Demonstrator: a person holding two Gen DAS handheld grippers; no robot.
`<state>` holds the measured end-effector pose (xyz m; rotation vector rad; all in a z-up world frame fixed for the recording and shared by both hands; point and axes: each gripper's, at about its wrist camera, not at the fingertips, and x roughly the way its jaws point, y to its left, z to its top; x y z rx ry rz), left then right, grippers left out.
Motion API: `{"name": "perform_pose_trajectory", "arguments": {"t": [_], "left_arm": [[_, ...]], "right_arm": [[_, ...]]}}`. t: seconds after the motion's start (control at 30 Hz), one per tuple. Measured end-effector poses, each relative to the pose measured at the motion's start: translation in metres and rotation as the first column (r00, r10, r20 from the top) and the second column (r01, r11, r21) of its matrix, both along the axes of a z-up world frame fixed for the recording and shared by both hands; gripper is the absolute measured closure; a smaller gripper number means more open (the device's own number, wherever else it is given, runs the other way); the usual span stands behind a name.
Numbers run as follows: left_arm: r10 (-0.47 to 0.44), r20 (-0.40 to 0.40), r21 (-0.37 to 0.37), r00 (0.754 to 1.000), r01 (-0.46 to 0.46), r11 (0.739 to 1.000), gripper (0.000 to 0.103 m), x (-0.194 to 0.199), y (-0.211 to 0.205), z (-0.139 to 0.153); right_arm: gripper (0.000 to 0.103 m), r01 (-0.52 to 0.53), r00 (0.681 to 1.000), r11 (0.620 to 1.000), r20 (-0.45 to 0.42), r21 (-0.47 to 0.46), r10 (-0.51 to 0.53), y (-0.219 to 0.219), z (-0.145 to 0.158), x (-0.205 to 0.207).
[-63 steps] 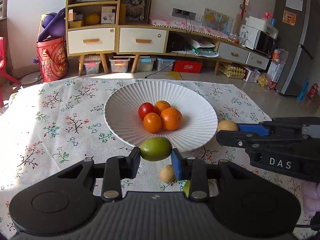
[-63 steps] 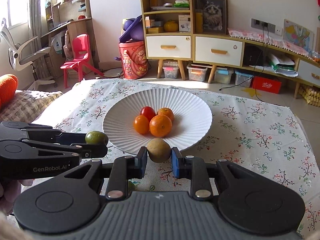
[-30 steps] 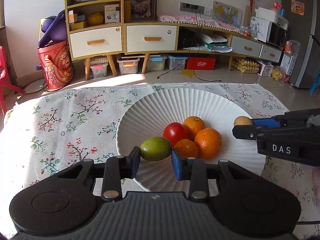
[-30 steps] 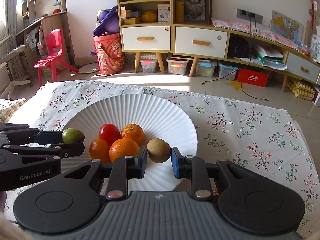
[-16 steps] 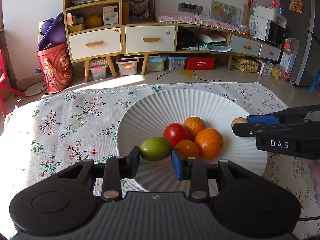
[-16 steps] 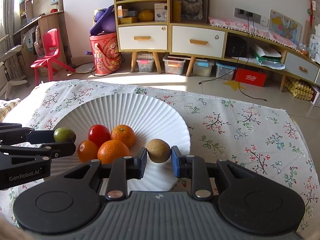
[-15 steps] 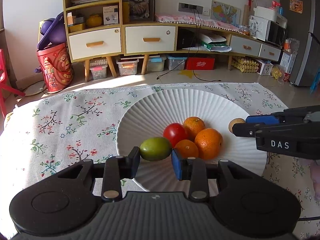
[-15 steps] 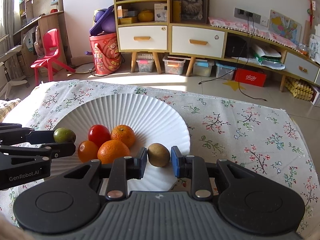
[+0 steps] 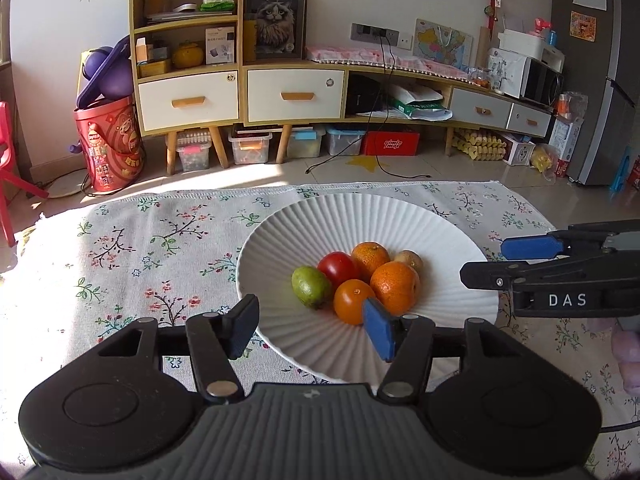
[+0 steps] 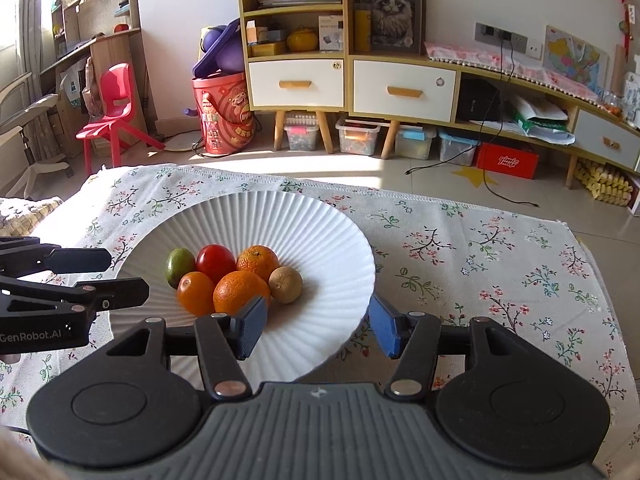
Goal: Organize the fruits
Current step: 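Withdraw both tools from the bowl toward the remaining lime and brown fruit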
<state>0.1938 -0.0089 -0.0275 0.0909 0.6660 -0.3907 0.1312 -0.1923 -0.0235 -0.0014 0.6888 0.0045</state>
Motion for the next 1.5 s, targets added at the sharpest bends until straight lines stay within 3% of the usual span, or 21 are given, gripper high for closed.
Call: {"name": "perform_pose_trajectory", "arguments": {"t": [0.4, 0.9, 1.5], "left_arm": [[-0.032, 0.016, -0.007, 0.999, 0.032, 0.999, 0.032, -0.025, 0.007, 0.005], [-0.027, -0.011, -0.026, 1.000, 0.027, 0.999, 0.016, -0.052, 0.022, 0.000], [0.006, -0.063, 0.009, 0.998, -0.005, 1.000, 0.011, -0.074, 0.041, -0.020]], "right_arm": [[0.030, -0.028, 0.999, 1.000, 0.019, -0.010, 0.028, -0.001, 0.008, -0.022], [0.017, -0.062, 0.998, 0.998, 0.027, -0.022, 0.063, 0.006, 0.007, -0.044], [0.005, -0.075, 0.997, 0.996, -0.002, -0.046, 0.075, 0.006, -0.010, -0.074]]}}
